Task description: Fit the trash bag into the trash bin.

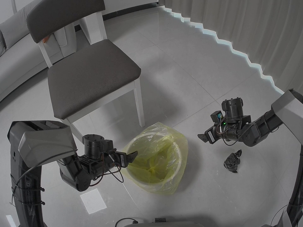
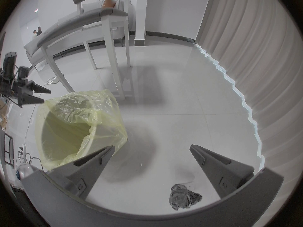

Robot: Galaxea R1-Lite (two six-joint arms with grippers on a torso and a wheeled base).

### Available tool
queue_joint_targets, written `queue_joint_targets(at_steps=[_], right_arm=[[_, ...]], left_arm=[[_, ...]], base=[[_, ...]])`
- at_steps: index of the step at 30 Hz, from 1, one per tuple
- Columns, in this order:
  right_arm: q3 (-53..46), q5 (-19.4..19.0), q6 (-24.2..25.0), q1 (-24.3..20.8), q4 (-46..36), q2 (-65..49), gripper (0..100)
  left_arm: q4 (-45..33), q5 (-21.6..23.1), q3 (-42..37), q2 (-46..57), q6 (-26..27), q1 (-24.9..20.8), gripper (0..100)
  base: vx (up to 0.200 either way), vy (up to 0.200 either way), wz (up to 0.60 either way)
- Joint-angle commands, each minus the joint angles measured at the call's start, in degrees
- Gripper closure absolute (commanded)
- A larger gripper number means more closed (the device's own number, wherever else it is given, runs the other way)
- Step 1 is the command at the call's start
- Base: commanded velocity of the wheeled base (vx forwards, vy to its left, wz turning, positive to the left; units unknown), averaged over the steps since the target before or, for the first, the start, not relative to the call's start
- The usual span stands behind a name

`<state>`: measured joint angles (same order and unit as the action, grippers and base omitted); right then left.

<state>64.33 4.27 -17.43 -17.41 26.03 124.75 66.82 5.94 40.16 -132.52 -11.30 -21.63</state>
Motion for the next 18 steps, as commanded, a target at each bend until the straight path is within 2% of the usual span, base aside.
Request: queue_joint_targets(at_steps=[1,7,14,18], right_arm=[[-4.8,0.5,-0.1,-0.4,0.3,-6.4,0],[-6.0,0.0,-0.3,-0.4,0.2,-8.6,0],[-7.2,-0.6,-0.3,-0.1,0.2,-9.1,0],[-7.3,-1.5,-0.3,0.0,0.3,-9.2,0]], left_arm=[[1.3,-2.4,0.2,-3.6,4.5,-3.7,0],[4.6,-4.8,2.5,-6.7,12.9,-6.3,0],[6.2,-7.2,5.5,-11.3,23.5,-6.6,0],[6.4,-9.6,8.7,-13.5,26.3,-6.6,0]], base=[[0.0,0.0,0.0],[0.0,0.0,0.0],[0.0,0.0,0.0],[0.0,0.0,0.0]])
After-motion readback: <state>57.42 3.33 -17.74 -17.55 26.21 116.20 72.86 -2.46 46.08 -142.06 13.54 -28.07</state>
